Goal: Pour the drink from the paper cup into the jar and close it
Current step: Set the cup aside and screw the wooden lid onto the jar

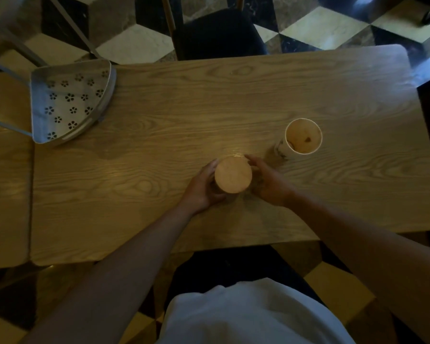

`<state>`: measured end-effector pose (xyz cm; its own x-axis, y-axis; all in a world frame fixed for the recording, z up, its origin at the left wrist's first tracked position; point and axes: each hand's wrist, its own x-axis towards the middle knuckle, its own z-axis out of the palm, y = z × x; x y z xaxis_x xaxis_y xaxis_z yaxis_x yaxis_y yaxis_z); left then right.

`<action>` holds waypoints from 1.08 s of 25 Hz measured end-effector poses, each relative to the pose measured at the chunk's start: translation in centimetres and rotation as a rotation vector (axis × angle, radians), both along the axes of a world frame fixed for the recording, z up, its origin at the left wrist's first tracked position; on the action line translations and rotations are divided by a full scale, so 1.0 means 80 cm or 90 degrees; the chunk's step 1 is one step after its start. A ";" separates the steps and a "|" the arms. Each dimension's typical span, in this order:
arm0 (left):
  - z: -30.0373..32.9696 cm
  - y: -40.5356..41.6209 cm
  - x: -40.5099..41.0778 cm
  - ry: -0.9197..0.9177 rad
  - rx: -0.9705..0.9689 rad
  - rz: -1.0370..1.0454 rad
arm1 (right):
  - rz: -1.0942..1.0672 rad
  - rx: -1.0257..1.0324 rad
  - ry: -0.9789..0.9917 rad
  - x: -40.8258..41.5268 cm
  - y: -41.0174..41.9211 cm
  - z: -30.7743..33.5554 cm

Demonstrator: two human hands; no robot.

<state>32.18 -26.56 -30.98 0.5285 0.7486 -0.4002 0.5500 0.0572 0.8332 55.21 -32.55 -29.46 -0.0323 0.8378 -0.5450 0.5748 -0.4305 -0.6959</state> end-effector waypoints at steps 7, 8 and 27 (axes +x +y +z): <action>0.004 -0.009 0.007 -0.030 -0.011 0.038 | -0.021 0.090 0.160 -0.028 -0.001 -0.004; 0.004 -0.009 0.007 -0.030 -0.012 0.043 | -0.032 0.089 0.161 -0.029 -0.001 -0.003; 0.069 -0.045 0.002 -0.017 0.000 0.143 | 0.024 0.082 0.181 -0.017 0.000 0.035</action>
<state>32.30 -30.14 -25.42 0.3592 0.8486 -0.3885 0.5007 0.1761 0.8475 53.89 -32.53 -26.65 -0.2003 0.8947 -0.3993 0.3629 -0.3108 -0.8785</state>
